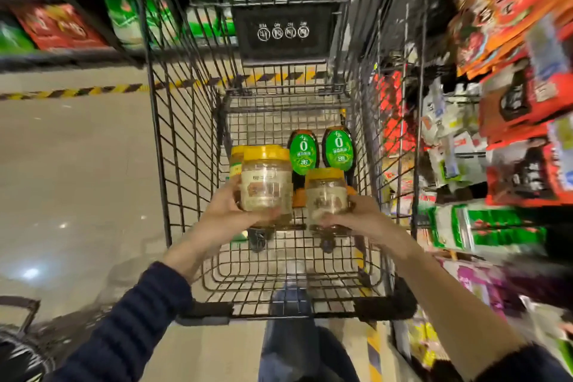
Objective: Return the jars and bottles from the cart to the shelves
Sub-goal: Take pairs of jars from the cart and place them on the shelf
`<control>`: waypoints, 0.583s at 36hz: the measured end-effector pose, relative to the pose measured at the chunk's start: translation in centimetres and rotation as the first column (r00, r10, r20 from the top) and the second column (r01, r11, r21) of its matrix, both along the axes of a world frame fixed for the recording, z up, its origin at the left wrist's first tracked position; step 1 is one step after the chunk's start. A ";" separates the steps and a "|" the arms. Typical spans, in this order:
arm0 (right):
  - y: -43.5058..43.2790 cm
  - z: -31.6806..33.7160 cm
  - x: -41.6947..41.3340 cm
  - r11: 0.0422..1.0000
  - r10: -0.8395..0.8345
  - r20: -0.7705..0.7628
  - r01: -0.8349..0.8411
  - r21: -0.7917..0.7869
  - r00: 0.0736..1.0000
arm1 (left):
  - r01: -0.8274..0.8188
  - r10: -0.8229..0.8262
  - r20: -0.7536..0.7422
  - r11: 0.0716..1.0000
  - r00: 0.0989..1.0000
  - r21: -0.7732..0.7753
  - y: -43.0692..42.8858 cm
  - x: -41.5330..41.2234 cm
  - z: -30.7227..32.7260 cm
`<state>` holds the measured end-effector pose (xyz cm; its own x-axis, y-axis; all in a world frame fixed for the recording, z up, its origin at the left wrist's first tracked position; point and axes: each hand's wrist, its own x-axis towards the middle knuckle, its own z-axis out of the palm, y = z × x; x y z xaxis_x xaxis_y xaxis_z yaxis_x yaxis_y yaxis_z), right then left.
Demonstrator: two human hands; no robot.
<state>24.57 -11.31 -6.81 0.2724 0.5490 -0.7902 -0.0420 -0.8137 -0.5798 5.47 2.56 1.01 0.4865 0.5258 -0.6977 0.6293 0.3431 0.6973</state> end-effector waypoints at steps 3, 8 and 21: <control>0.5 3.7 0.6 0.991 -0.082 -0.030 0.085 0.102 0.996 | -0.022 0.020 0.050 0.998 0.999 0.056 0.2 -0.2 3.0; 0.1 10.9 1.6 0.931 -0.183 -0.072 0.196 0.307 0.980 | -0.039 0.005 0.152 0.974 0.988 0.223 -0.6 -0.3 8.6; -8.9 32.0 1.3 0.636 -0.406 0.210 0.110 0.763 0.889 | -0.075 -0.251 0.478 0.822 0.841 0.564 -6.3 2.0 26.2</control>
